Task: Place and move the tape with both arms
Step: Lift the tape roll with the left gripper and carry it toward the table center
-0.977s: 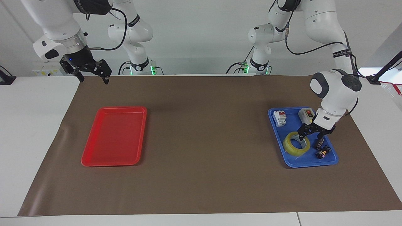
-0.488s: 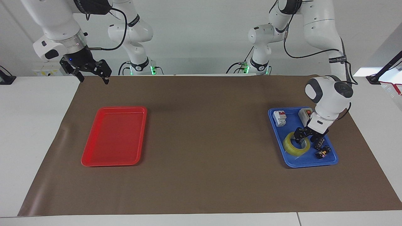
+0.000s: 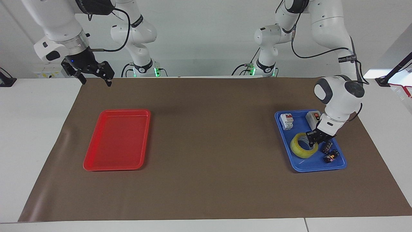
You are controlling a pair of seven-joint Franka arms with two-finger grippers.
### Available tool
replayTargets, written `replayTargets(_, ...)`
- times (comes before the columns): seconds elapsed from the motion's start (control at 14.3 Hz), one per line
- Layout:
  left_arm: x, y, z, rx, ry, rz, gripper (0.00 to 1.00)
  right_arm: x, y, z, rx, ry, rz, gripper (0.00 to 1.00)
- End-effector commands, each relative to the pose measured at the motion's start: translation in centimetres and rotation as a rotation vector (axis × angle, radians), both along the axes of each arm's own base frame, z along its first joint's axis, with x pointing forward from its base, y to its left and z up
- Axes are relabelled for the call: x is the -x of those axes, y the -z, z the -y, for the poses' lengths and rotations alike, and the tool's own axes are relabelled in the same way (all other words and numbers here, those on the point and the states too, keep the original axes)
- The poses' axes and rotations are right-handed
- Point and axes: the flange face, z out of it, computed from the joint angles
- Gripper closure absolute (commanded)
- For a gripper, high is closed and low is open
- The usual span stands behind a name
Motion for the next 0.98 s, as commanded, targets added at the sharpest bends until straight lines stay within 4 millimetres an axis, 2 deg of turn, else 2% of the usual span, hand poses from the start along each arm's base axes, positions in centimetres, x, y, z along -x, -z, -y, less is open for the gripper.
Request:
replayTargets(0.0, 0.4, -6.1, 3.2, -0.003, -0.005, -0.032, 1.00, 0.1, 0.1, 0.0, -0.010, -0.026, -0.007, 0.00)
replayTargets(0.07, 0.7, -6.9, 5.1, -0.002, -0.025, -0.029, 1.00, 0.1, 0.1, 0.0, -0.010, -0.026, -0.007, 0.00)
replayTargets(0.35, 1.8, -7.0, 14.8, 0.018, -0.102, -0.026, 1.00, 0.1, 0.1, 0.0, -0.010, -0.026, -0.007, 0.00)
replayTargets(0.49, 3.3, -6.5, 20.7, 0.013, -0.114, -0.034, 1.00, 0.1, 0.1, 0.0, -0.010, -0.026, -0.007, 0.00)
replayTargets(0.7, 5.7, -4.4, 29.7, -0.010, -0.195, 0.015, 1.00, 0.1, 0.1, 0.0, -0.010, -0.026, -0.007, 0.00)
replayTargets(0.91, 8.1, -2.4, 34.9, -0.004, -0.181, 0.001, 1.00, 0.1, 0.1, 0.0, -0.011, -0.024, -0.007, 0.00)
